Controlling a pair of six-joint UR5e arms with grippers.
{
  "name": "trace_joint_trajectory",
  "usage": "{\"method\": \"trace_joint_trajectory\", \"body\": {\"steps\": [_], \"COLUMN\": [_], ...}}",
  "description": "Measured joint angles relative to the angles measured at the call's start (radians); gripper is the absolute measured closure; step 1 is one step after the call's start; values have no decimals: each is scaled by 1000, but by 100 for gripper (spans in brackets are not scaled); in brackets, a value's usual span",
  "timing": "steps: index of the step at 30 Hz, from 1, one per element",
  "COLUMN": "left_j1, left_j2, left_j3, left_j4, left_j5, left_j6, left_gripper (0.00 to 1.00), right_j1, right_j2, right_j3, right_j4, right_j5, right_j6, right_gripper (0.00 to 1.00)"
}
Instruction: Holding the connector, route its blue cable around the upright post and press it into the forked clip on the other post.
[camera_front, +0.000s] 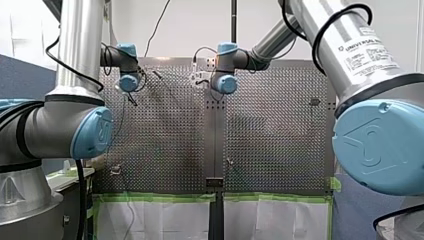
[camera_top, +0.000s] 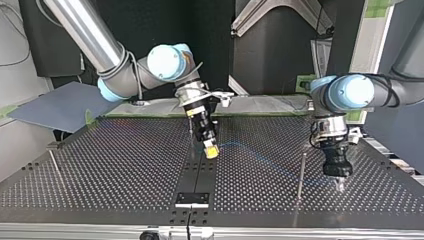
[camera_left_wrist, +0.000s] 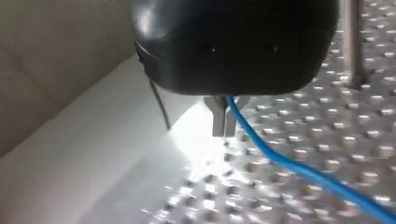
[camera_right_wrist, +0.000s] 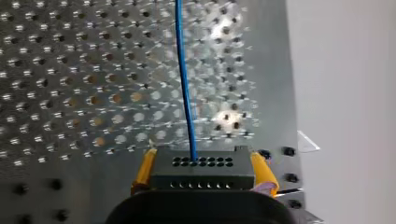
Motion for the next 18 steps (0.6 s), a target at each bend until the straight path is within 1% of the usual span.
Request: {"method": "trace_joint_trajectory", "body": {"steps": [5,13,18], "left_j1": [-16,-25,-38], "left_j2": [-40,-61,-87], "left_j3": [-12,-28,-38], "left_j4": [13,28,41], "left_j5": [8,2,7], "left_j6": [3,4,7], "left_gripper": [100,100,100], "right_j1": [-1,-1,3], "right_j2": [31,79,119], "right_j3": [0,1,0], "right_j4": [7,9,8], "right_j5": [1,1,4], "right_j6": [-1,-1,-2], "right_gripper": [100,100,100]}}
